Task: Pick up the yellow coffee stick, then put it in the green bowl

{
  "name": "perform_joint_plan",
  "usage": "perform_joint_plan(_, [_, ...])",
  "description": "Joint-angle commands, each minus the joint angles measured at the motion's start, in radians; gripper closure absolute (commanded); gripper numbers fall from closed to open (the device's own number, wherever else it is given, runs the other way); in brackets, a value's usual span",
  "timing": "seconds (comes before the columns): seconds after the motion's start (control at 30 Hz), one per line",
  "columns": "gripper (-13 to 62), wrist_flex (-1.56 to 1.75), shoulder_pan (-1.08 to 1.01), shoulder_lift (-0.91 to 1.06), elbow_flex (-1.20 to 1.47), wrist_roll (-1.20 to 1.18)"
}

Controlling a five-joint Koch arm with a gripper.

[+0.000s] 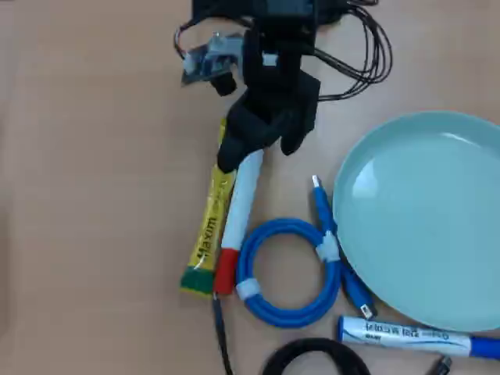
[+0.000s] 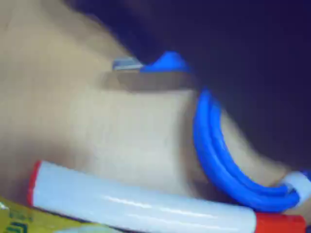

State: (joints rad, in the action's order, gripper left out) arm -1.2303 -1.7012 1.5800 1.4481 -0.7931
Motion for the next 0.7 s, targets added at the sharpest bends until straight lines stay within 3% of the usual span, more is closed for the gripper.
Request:
perform_joint_plan(0.0, [-9.0,0.023,-0.02,0.002,-0.094,-0.069])
perform_joint_plan(0.17, [-9.0,0.023,-0.077,0.0,-0.092,-0.256])
perform_joint_plan(0.67, [-8.9,0.12,-0.163,-0.173,-0.104,-0.374])
